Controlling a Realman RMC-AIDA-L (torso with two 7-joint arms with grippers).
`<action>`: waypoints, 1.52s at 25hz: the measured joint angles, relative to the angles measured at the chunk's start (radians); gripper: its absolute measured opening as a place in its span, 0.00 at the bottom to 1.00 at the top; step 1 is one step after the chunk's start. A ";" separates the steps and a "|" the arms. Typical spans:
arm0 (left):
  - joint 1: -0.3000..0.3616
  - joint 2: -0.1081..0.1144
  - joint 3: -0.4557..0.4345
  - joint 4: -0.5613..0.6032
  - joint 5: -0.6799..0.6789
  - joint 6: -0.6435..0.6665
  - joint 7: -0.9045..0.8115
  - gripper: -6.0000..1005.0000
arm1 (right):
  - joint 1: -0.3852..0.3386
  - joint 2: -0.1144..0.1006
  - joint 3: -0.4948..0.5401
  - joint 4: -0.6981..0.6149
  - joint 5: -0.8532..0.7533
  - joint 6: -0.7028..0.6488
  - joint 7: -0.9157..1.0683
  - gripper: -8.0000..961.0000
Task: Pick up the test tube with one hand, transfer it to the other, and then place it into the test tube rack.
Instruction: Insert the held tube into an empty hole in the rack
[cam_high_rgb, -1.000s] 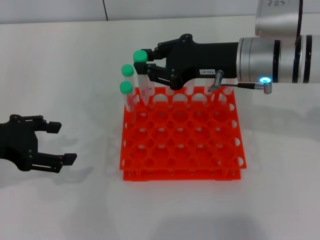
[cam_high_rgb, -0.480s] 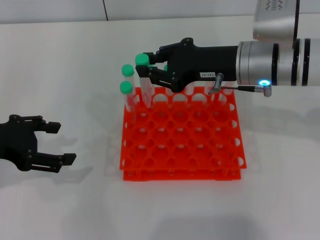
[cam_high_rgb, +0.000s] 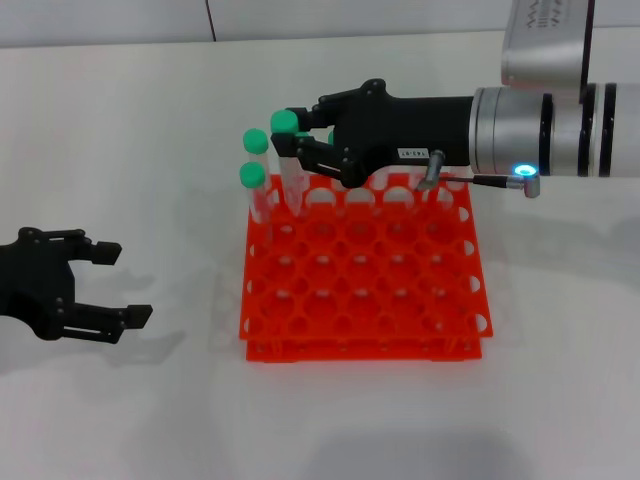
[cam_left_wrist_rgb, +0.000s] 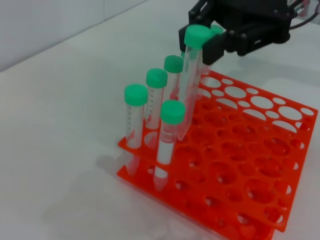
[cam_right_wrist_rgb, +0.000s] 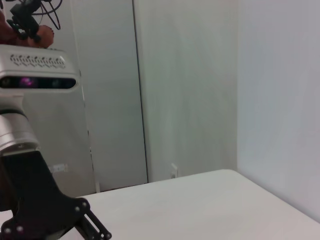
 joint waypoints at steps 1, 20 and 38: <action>-0.001 0.000 0.000 0.000 0.000 0.000 0.000 0.89 | 0.000 0.000 -0.002 0.003 0.001 0.000 -0.002 0.28; -0.004 -0.003 0.007 -0.002 0.002 -0.008 0.005 0.89 | 0.013 0.000 -0.022 0.044 0.014 0.012 -0.005 0.28; -0.015 -0.010 0.006 -0.005 0.026 -0.010 0.006 0.89 | 0.023 0.000 -0.050 0.077 0.014 0.047 -0.006 0.28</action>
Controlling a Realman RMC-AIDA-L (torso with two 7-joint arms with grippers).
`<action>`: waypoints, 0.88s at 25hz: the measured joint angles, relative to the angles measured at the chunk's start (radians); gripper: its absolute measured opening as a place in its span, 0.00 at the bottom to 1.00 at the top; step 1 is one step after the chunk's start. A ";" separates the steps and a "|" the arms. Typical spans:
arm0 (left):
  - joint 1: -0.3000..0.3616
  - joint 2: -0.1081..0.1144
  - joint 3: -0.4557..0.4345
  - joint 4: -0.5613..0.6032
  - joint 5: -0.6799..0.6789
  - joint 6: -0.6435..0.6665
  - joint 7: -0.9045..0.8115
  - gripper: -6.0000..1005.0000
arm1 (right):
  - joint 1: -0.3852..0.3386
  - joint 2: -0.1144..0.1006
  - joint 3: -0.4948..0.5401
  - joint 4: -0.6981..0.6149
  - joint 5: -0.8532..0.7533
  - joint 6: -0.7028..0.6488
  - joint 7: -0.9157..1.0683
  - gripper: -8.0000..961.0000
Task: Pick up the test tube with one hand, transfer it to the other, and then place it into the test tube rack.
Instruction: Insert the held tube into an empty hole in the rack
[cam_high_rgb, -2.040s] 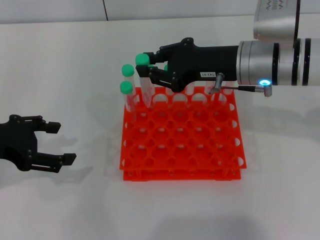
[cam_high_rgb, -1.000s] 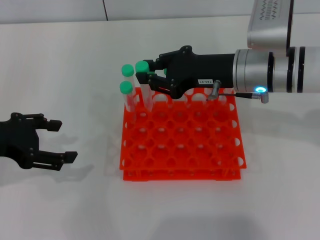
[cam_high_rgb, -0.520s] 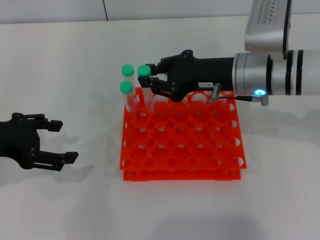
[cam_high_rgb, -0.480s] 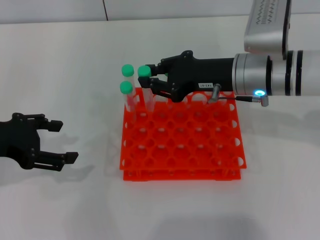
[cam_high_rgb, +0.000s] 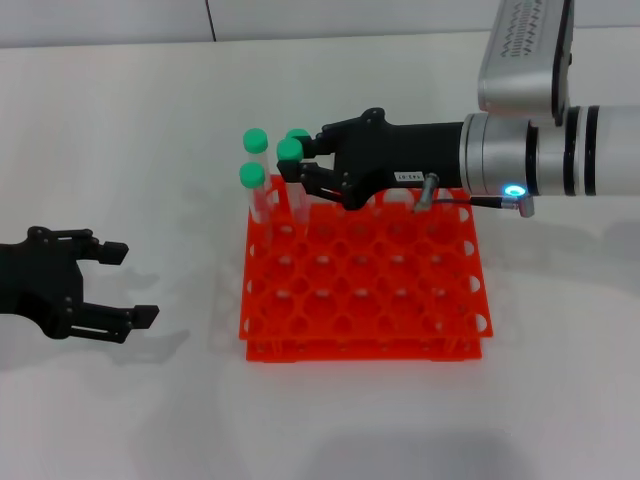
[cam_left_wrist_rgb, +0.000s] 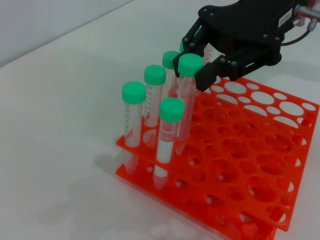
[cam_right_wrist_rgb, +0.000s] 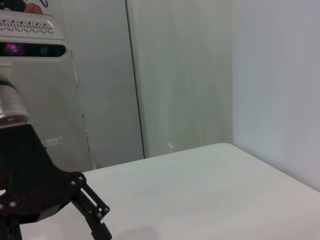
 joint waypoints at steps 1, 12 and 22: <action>0.000 0.000 0.000 0.000 0.000 0.000 0.001 0.89 | 0.001 0.000 0.000 0.003 0.000 0.000 0.000 0.28; -0.011 0.001 -0.005 -0.025 0.000 -0.003 0.013 0.89 | 0.003 0.000 -0.019 0.046 0.051 0.002 -0.042 0.28; -0.012 0.001 -0.002 -0.028 0.000 -0.011 0.013 0.89 | 0.003 0.000 -0.023 0.066 0.062 0.004 -0.049 0.28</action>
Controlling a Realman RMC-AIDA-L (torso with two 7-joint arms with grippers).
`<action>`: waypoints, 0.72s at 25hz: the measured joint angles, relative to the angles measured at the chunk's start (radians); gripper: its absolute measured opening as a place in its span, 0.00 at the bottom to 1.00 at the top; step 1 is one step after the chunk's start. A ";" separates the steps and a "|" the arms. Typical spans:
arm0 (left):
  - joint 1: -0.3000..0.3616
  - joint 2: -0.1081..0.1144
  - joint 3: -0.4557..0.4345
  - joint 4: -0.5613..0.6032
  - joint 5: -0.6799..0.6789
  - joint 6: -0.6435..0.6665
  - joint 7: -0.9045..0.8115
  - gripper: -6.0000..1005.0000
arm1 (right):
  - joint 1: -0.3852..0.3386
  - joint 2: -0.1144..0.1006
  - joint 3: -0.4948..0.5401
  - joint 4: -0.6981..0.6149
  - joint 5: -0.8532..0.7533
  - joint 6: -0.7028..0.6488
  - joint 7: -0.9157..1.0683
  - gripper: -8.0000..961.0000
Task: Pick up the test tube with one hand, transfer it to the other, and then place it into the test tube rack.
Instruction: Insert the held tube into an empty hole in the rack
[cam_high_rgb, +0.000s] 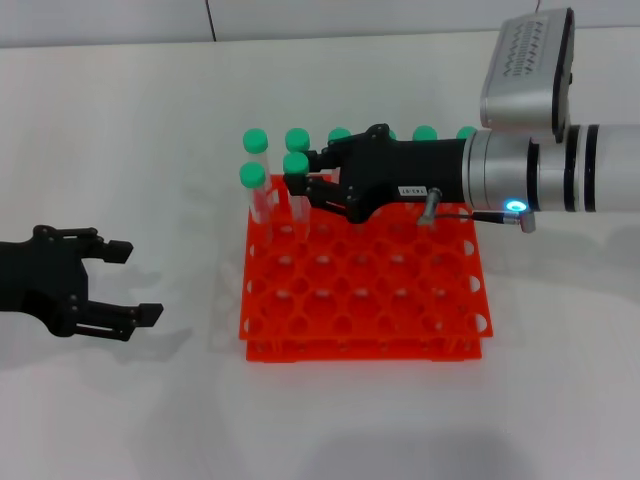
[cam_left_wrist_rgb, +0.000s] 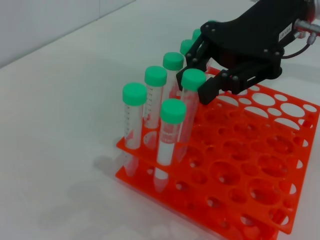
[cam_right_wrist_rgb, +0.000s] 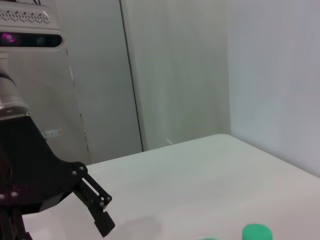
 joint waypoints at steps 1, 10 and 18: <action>0.000 0.000 0.001 -0.002 0.000 0.000 0.000 0.89 | -0.001 0.000 -0.001 0.002 0.000 0.000 0.000 0.28; -0.005 0.000 0.003 -0.011 0.000 -0.001 0.000 0.89 | -0.004 0.000 -0.004 0.005 0.001 0.000 0.000 0.27; -0.005 0.000 0.002 -0.013 0.000 -0.001 0.000 0.89 | -0.001 0.000 -0.013 0.010 0.001 -0.001 0.004 0.27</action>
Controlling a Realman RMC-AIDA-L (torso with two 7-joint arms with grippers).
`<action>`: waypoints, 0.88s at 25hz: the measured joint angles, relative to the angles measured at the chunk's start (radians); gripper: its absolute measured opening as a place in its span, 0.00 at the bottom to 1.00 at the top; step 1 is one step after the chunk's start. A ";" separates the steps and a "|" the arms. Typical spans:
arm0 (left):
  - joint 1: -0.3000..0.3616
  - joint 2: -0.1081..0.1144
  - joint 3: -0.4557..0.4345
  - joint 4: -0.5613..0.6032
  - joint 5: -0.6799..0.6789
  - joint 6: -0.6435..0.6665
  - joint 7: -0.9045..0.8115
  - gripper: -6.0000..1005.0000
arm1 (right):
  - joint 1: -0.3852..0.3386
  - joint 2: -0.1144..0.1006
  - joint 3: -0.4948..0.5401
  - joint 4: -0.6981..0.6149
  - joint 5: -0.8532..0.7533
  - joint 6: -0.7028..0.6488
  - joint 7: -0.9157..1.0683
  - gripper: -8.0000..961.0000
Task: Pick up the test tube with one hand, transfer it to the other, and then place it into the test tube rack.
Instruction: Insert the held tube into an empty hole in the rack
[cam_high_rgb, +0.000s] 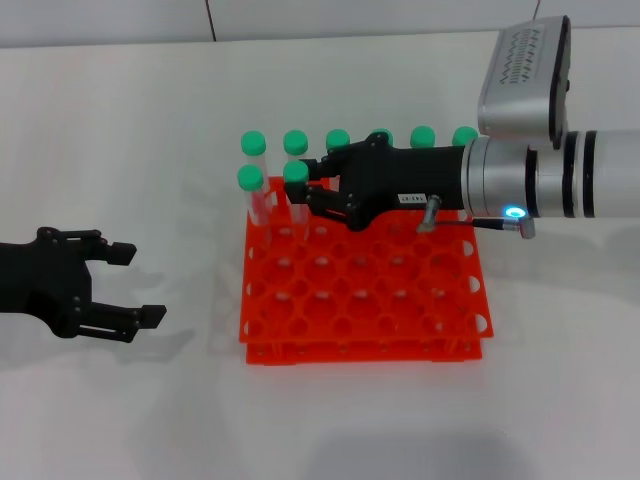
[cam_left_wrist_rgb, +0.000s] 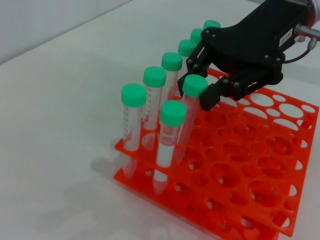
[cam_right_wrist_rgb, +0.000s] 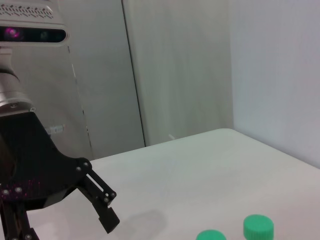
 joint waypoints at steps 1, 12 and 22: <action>0.000 0.000 0.000 0.000 0.000 0.000 0.000 0.89 | 0.000 0.000 0.000 0.000 0.000 0.000 0.000 0.27; -0.003 0.000 0.000 -0.009 0.000 0.000 0.002 0.89 | 0.012 0.000 0.000 0.003 0.001 -0.001 0.003 0.28; -0.003 0.000 0.000 -0.009 0.000 0.000 0.003 0.89 | 0.014 -0.001 0.007 -0.004 0.002 -0.013 0.004 0.32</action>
